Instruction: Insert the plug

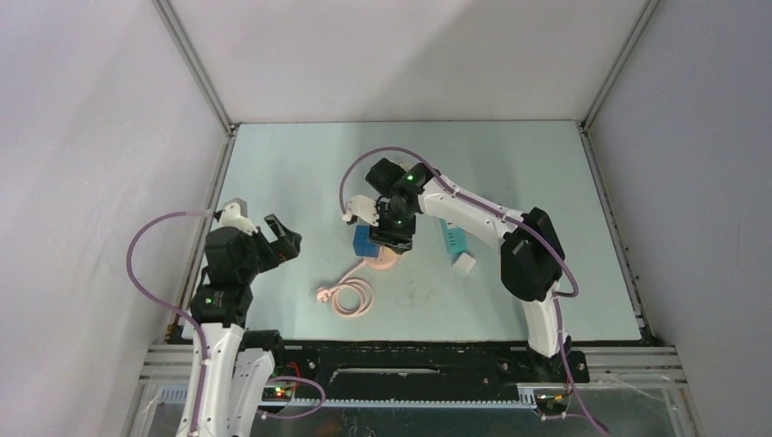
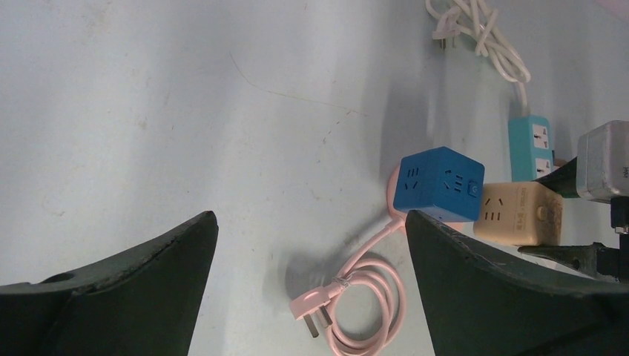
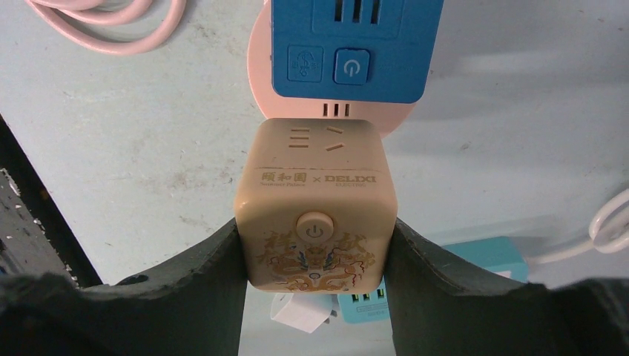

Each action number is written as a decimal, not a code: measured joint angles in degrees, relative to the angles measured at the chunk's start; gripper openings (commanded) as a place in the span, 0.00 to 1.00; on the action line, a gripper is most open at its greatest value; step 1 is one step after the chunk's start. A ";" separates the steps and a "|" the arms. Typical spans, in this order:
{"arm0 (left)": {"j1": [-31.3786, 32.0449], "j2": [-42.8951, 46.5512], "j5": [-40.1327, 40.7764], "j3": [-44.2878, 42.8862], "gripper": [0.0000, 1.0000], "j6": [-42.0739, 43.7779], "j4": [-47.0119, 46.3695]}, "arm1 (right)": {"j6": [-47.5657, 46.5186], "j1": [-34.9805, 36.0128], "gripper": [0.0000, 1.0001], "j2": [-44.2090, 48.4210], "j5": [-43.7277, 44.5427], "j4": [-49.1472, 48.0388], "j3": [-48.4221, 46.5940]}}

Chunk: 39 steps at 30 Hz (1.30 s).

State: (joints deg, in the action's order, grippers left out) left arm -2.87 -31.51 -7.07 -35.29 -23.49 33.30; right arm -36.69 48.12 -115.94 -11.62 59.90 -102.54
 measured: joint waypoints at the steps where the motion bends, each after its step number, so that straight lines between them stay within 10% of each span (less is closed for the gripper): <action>1: -0.02 0.00 -0.07 0.00 1.00 0.00 0.00 | 0.00 0.11 0.00 0.00 0.15 -0.15 0.00; 39: -0.31 -0.72 -0.61 0.00 1.00 -0.02 -0.04 | -0.15 -0.09 0.00 -7.10 1.81 0.09 -5.64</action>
State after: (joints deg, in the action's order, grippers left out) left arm -3.18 -32.23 -7.68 -35.29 -23.51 33.26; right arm -36.84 48.03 -123.04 -9.80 59.99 -108.18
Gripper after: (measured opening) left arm 0.996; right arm 0.605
